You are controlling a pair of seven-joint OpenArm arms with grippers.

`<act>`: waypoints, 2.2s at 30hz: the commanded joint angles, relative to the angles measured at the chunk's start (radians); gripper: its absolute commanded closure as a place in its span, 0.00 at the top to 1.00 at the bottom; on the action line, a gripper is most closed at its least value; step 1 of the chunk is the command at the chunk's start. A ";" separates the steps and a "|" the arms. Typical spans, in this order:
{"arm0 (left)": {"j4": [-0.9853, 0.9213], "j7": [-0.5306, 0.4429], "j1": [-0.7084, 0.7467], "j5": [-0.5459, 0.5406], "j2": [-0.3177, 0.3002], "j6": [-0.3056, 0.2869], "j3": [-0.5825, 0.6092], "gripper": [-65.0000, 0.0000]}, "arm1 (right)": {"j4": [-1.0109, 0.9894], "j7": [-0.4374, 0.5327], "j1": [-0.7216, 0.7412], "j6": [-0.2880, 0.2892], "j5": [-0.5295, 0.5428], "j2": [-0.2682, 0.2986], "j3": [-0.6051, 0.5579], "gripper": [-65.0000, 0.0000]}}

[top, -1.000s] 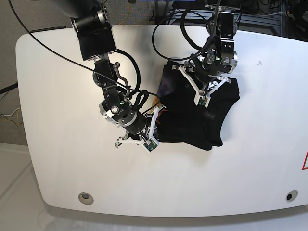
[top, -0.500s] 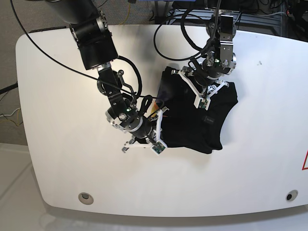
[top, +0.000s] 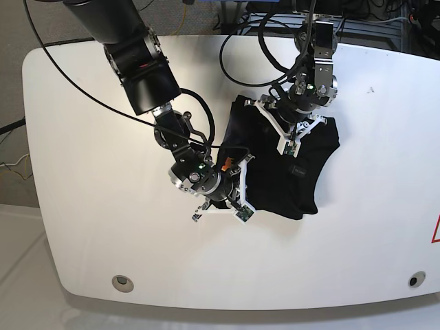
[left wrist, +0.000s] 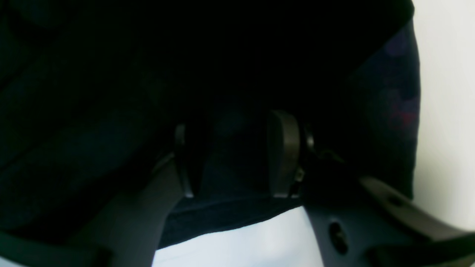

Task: Fold the T-shirt properly

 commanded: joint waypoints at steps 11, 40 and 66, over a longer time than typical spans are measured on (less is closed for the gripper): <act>-0.022 0.080 0.017 0.012 0.003 0.004 0.003 0.39 | -0.224 0.153 0.048 -0.006 0.005 -0.019 0.000 0.05; -0.034 0.080 -0.059 0.014 -0.057 0.004 0.000 0.39 | -0.225 0.139 -0.036 -0.010 0.012 0.086 0.004 0.05; -0.241 0.060 -0.239 0.012 -0.129 -0.001 0.001 0.39 | 0.048 0.018 -0.225 -0.010 0.005 0.135 0.213 0.05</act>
